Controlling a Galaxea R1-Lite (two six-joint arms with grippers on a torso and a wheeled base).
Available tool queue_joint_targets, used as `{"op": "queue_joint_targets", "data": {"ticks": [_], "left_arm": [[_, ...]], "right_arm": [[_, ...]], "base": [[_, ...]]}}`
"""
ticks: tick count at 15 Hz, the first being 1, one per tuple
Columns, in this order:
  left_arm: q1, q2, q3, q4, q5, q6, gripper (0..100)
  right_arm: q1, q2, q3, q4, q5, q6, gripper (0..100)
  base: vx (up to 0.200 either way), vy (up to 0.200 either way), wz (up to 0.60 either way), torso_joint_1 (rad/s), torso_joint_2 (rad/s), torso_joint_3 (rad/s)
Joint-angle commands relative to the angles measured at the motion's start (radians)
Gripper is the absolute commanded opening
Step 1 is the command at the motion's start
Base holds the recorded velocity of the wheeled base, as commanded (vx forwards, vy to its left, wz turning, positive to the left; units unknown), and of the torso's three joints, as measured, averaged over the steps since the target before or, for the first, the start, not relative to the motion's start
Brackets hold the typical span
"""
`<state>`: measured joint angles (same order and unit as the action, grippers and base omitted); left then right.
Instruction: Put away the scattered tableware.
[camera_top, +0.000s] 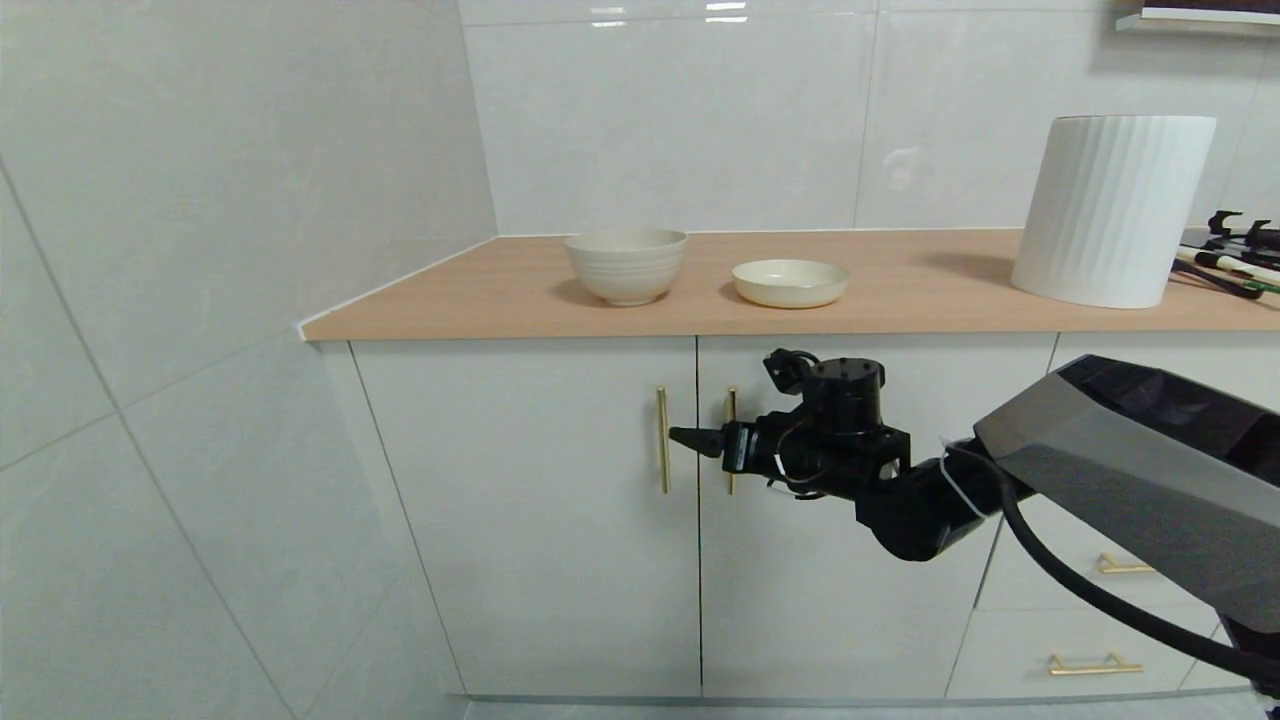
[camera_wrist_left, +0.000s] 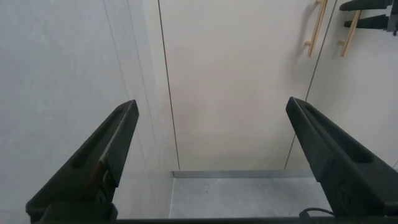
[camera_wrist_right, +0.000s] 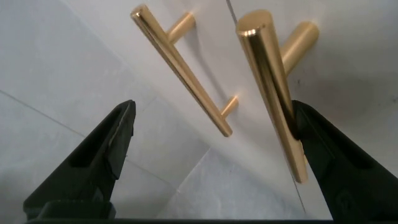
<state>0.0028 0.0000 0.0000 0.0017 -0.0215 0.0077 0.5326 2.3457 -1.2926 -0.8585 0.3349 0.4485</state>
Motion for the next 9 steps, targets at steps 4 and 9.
{"op": "queue_joint_targets", "data": {"ticks": [4, 9], "left_arm": [[0.0, 0.0, 0.0, 0.0, 0.0, 0.0, 100], [0.0, 0.0, 0.0, 0.0, 0.0, 0.0, 100]], "right_arm": [[0.012, -0.068, 0.09, -0.016, 0.065, 0.015, 100], [0.009, -0.189, 0.214, -0.014, 0.187, 0.035, 100]], "base": [[0.0, 0.0, 0.0, 0.0, 0.0, 0.0], [0.0, 0.0, 0.0, 0.0, 0.0, 0.0]]}}
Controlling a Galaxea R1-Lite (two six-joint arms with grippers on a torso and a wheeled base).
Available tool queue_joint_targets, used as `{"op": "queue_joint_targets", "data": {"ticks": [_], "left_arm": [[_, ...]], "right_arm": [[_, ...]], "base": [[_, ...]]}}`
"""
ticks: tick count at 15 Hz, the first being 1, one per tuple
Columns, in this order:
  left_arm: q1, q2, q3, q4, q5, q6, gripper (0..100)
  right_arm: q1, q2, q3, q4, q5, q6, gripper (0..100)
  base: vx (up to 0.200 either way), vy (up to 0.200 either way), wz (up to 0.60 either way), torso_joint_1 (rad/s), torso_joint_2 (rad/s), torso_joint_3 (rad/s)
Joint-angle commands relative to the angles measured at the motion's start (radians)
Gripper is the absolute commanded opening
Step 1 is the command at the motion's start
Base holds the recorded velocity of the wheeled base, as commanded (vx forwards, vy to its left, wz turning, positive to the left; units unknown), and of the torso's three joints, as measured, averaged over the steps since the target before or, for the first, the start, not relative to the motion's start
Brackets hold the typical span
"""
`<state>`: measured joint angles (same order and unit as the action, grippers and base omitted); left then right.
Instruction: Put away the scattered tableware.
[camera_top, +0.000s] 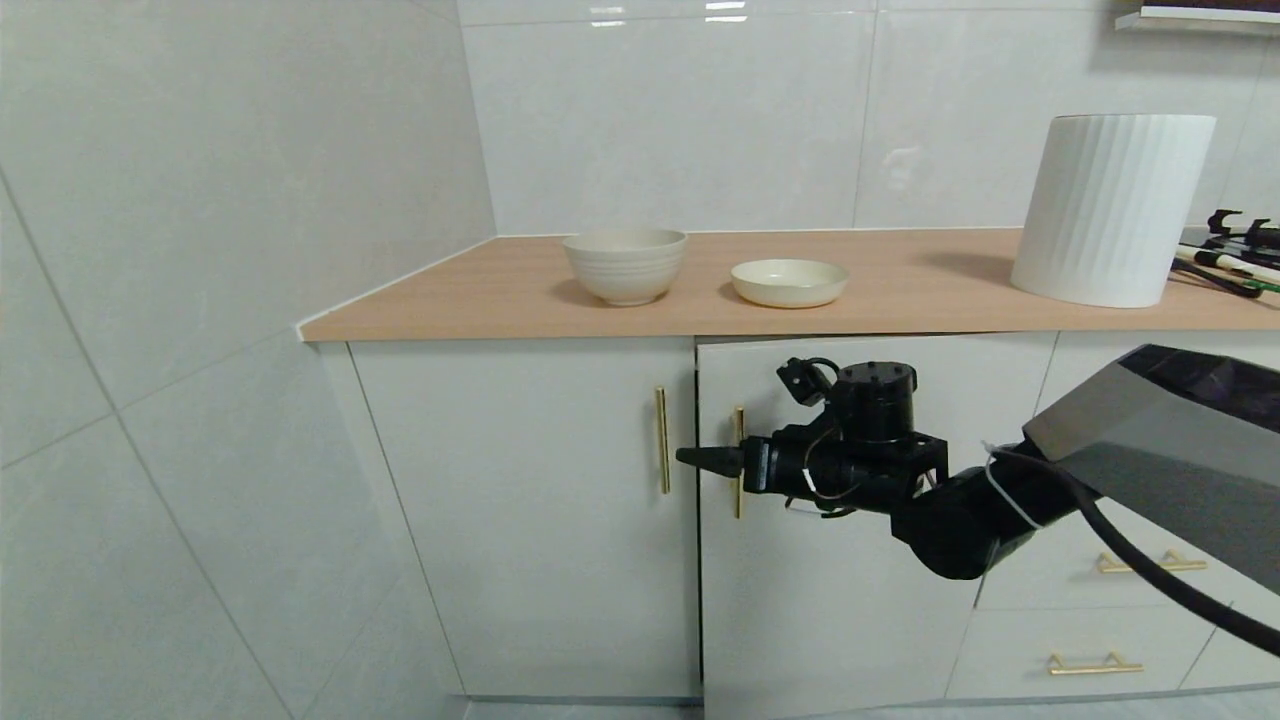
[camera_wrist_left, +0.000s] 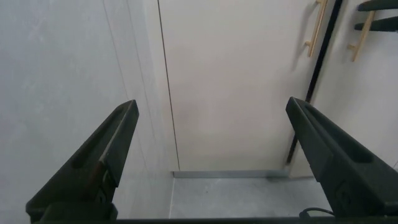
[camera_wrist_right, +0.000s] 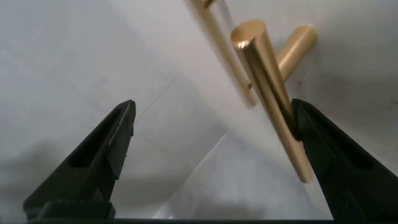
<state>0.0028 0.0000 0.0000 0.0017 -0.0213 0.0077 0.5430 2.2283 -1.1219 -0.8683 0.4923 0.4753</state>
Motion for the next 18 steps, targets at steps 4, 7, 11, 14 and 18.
{"op": "queue_joint_targets", "data": {"ticks": [4, 7, 11, 14, 18], "left_arm": [[0.0, 0.0, 0.0, 0.0, 0.0, 0.0, 100], [0.0, 0.0, 0.0, 0.0, 0.0, 0.0, 100], [0.0, 0.0, 0.0, 0.0, 0.0, 0.0, 100], [0.0, 0.0, 0.0, 0.0, 0.0, 0.0, 100], [0.0, 0.0, 0.0, 0.0, 0.0, 0.0, 100]], "right_arm": [[-0.008, -0.177, 0.151, -0.005, 0.144, 0.049, 100], [-0.008, -0.228, 0.218, -0.006, 0.18, 0.049, 100], [-0.008, -0.276, 0.281, -0.008, 0.232, 0.049, 100], [-0.029, -0.352, 0.401, -0.009, 0.321, 0.046, 100], [-0.029, -0.369, 0.467, -0.083, 0.325, 0.049, 100]], "base": [[0.0, 0.0, 0.0, 0.0, 0.0, 0.0], [0.0, 0.0, 0.0, 0.0, 0.0, 0.0], [0.0, 0.0, 0.0, 0.0, 0.0, 0.0], [0.0, 0.0, 0.0, 0.0, 0.0, 0.0], [0.0, 0.0, 0.0, 0.0, 0.0, 0.0]]}}
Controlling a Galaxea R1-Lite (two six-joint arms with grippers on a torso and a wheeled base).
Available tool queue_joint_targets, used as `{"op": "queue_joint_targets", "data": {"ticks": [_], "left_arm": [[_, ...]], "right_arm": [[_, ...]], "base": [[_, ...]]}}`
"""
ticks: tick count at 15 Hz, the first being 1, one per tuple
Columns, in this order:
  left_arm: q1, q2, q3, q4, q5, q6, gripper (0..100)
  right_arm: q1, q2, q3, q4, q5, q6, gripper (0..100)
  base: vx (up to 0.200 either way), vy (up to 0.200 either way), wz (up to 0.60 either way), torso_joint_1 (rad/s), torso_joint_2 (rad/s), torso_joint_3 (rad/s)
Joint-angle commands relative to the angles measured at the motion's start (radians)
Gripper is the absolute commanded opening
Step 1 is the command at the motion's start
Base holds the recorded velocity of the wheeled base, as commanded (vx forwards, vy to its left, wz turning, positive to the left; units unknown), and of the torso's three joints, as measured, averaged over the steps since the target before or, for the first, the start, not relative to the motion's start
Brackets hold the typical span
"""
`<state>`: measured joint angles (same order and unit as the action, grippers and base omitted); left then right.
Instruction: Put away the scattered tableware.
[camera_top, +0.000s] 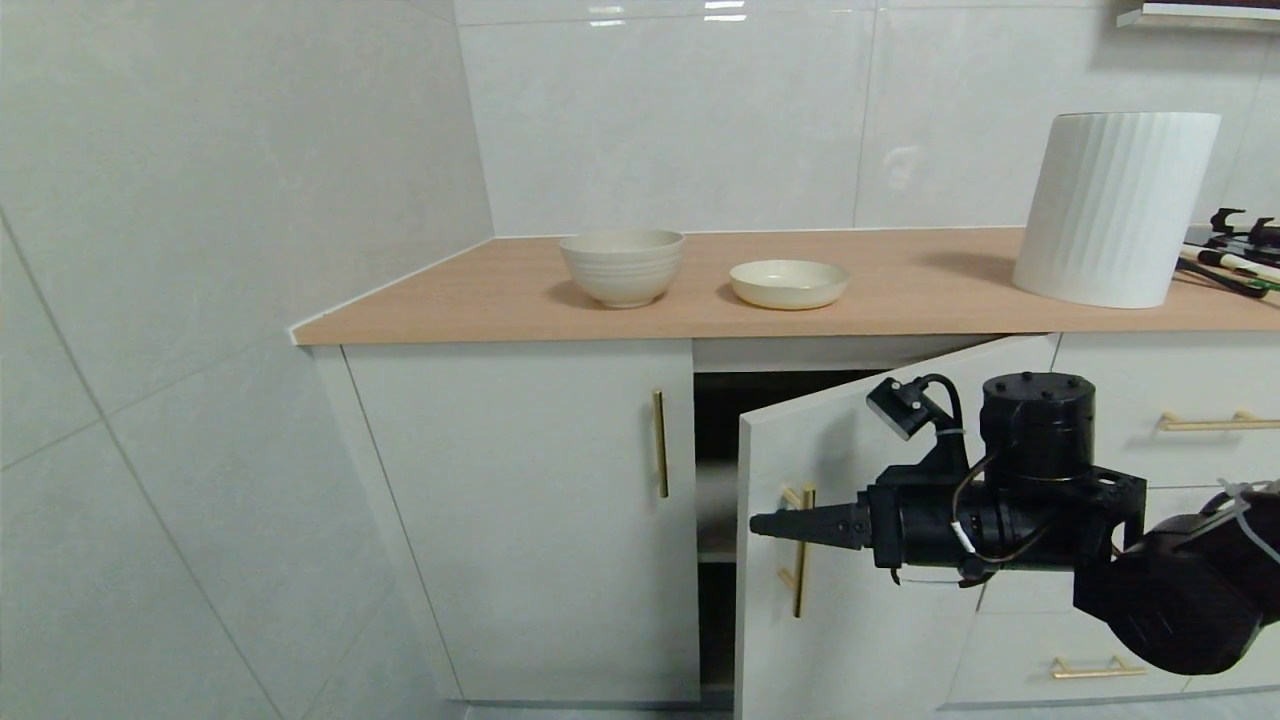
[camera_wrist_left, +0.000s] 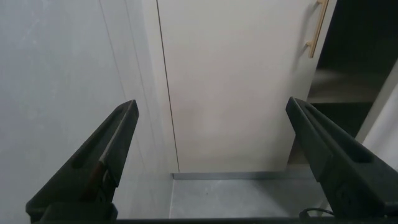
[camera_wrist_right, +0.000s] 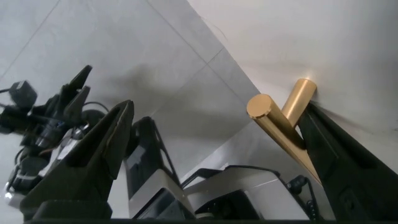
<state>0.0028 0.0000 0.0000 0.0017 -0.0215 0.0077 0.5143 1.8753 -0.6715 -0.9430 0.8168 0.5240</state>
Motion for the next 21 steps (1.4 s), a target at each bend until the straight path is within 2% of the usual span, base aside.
{"op": "queue_joint_targets", "data": {"ticks": [1, 7, 9, 11, 12, 13, 15, 16, 19, 20, 21], "left_arm": [[0.0, 0.0, 0.0, 0.0, 0.0, 0.0, 100], [0.0, 0.0, 0.0, 0.0, 0.0, 0.002, 100], [0.0, 0.0, -0.032, -0.009, -0.031, -0.005, 100], [-0.006, 0.012, -0.164, 0.057, -0.172, -0.084, 100], [-0.007, 0.052, -0.242, 0.127, -0.261, -0.109, 100], [-0.007, 0.124, -0.308, 0.19, -0.336, -0.11, 100], [-0.007, 0.276, -0.385, 0.193, -0.41, -0.11, 100], [-0.007, 0.426, -0.46, 0.167, -0.453, -0.112, 100], [-0.015, 0.719, -0.569, 0.077, -0.508, -0.112, 100], [-0.035, 0.83, -0.597, 0.027, -0.528, -0.114, 100], [-0.079, 0.931, -0.601, -0.019, -0.537, -0.114, 100]], "right_arm": [[0.0, -0.016, 0.023, -0.022, 0.001, 0.001, 100], [0.0, -0.031, 0.033, -0.026, 0.001, 0.002, 100], [0.0, -0.038, 0.036, -0.026, 0.001, 0.001, 100], [0.001, -0.038, 0.039, -0.026, 0.001, 0.001, 100], [0.001, -0.038, 0.039, -0.026, 0.001, -0.001, 100], [0.001, -0.038, 0.039, -0.026, 0.001, -0.002, 100], [0.001, -0.042, 0.039, -0.026, 0.001, -0.002, 100], [0.001, -0.048, 0.041, -0.026, 0.001, -0.002, 100], [0.001, -0.048, 0.041, -0.028, 0.001, -0.002, 100], [0.001, -0.047, 0.041, -0.026, 0.001, -0.002, 100], [0.001, -0.047, 0.041, -0.028, 0.001, -0.002, 100]], "base": [[0.0, 0.0, 0.0, 0.0, 0.0, 0.0], [0.0, 0.0, 0.0, 0.0, 0.0, 0.0], [0.0, 0.0, 0.0, 0.0, 0.0, 0.0], [0.0, 0.0, 0.0, 0.0, 0.0, 0.0], [0.0, 0.0, 0.0, 0.0, 0.0, 0.0], [0.0, 0.0, 0.0, 0.0, 0.0, 0.0], [0.0, 0.0, 0.0, 0.0, 0.0, 0.0], [0.0, 0.0, 0.0, 0.0, 0.0, 0.0], [0.0, 0.0, 0.0, 0.0, 0.0, 0.0], [0.0, 0.0, 0.0, 0.0, 0.0, 0.0], [0.0, 0.0, 0.0, 0.0, 0.0, 0.0]]}}
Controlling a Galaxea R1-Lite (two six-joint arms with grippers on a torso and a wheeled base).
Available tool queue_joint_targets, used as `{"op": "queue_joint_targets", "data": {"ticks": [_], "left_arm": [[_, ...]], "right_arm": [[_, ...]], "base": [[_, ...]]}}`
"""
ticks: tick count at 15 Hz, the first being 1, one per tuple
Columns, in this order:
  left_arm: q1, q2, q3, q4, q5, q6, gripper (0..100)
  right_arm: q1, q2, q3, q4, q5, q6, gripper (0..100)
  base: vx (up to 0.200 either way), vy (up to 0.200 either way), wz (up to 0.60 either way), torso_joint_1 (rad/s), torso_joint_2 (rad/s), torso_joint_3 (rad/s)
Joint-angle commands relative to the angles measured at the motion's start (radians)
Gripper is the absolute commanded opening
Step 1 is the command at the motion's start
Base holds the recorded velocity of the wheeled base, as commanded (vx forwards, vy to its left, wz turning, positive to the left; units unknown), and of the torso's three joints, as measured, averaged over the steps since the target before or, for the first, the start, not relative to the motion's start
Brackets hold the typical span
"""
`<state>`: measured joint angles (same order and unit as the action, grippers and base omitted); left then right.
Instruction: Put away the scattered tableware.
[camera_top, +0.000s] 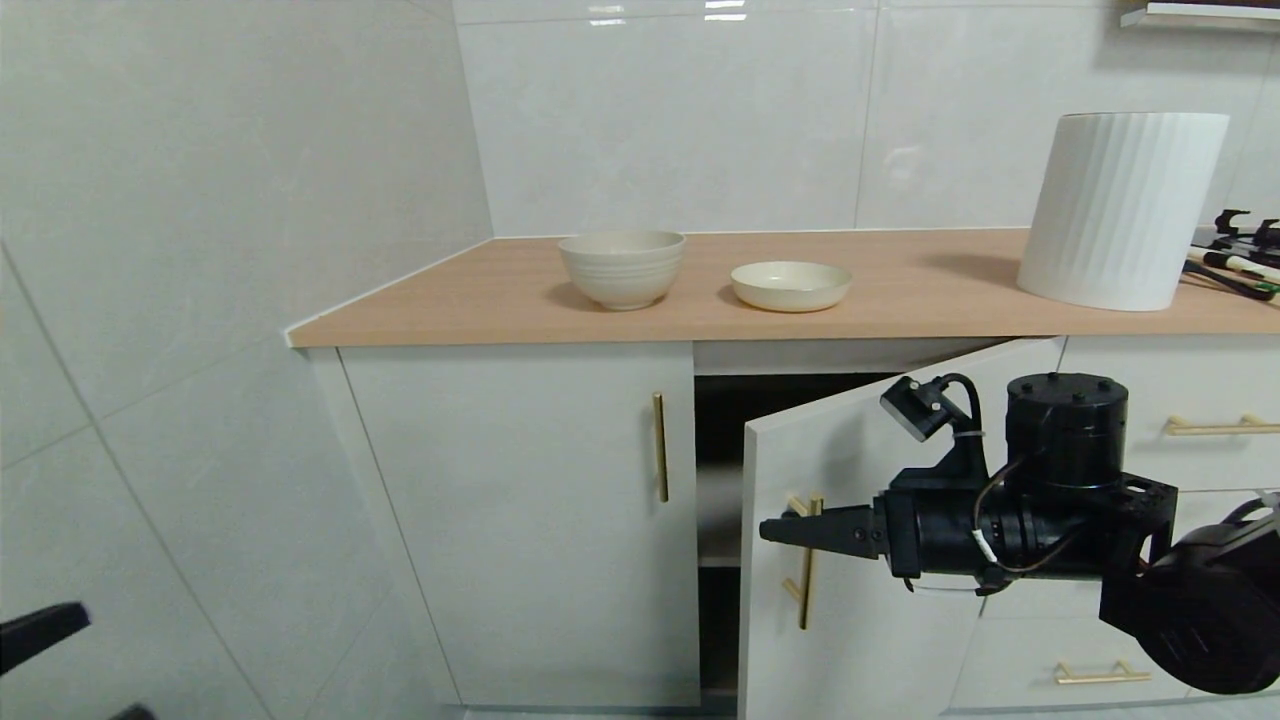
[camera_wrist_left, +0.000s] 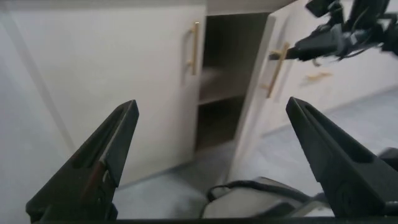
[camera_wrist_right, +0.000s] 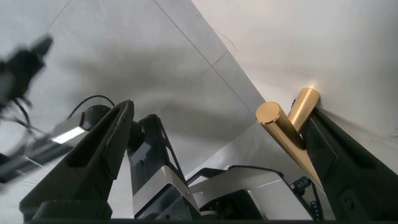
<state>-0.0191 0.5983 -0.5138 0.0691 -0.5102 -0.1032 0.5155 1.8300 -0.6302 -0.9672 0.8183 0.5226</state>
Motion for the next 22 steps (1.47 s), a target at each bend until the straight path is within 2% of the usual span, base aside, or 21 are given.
{"op": "queue_joint_targets", "data": {"ticks": [1, 5, 9, 10, 12, 13, 14, 15, 17, 19, 21, 22], "left_arm": [[-0.104, 0.411, -0.087, -0.138, -0.047, -0.004, 100], [-0.259, 0.655, -0.087, -0.273, -0.044, -0.007, 100], [-0.337, 0.782, -0.058, -0.356, -0.044, -0.01, 100], [-0.347, 0.816, -0.046, -0.408, -0.044, -0.03, 100], [-0.363, 0.857, -0.04, -0.503, -0.044, -0.09, 100], [-0.367, 0.868, -0.04, -0.525, -0.044, -0.107, 0], [-0.374, 0.908, -0.052, -0.568, -0.044, -0.138, 0], [-0.375, 0.956, -0.06, -0.617, -0.044, -0.148, 0], [-0.377, 1.063, -0.069, -0.712, -0.042, -0.159, 0], [-0.389, 1.186, -0.083, -0.881, -0.044, -0.164, 0], [-0.432, 1.315, -0.126, -1.02, -0.036, -0.174, 0], [-0.463, 1.362, -0.153, -1.06, -0.036, -0.193, 0]], "right_arm": [[0.0, -0.001, 0.0, -0.004, -0.001, -0.001, 100], [0.0, -0.001, 0.014, -0.011, 0.001, -0.003, 100], [0.0, -0.001, 0.044, -0.084, 0.001, 0.004, 100], [0.0, 0.0, 0.046, -0.088, 0.001, 0.004, 100], [0.0, 0.002, 0.046, -0.088, 0.001, 0.004, 100], [0.0, 0.002, 0.046, -0.088, 0.001, 0.004, 100], [0.0, 0.0, 0.046, -0.088, 0.001, 0.004, 100], [0.0, 0.0, 0.046, -0.088, 0.001, 0.004, 100], [0.0, 0.0, 0.05, -0.088, 0.001, 0.002, 100], [0.0, 0.0, 0.053, -0.09, 0.001, 0.001, 100], [0.0, 0.002, 0.057, -0.09, 0.001, -0.001, 100], [0.0, 0.002, 0.06, -0.09, 0.001, -0.003, 100]], "base": [[0.0, 0.0, 0.0, 0.0, 0.0, 0.0], [0.0, 0.0, 0.0, 0.0, 0.0, 0.0], [0.0, 0.0, 0.0, 0.0, 0.0, 0.0], [0.0, 0.0, 0.0, 0.0, 0.0, 0.0], [0.0, 0.0, 0.0, 0.0, 0.0, 0.0], [0.0, 0.0, 0.0, 0.0, 0.0, 0.0], [0.0, 0.0, 0.0, 0.0, 0.0, 0.0], [0.0, 0.0, 0.0, 0.0, 0.0, 0.0], [0.0, 0.0, 0.0, 0.0, 0.0, 0.0], [0.0, 0.0, 0.0, 0.0, 0.0, 0.0], [0.0, 0.0, 0.0, 0.0, 0.0, 0.0], [0.0, 0.0, 0.0, 0.0, 0.0, 0.0]]}}
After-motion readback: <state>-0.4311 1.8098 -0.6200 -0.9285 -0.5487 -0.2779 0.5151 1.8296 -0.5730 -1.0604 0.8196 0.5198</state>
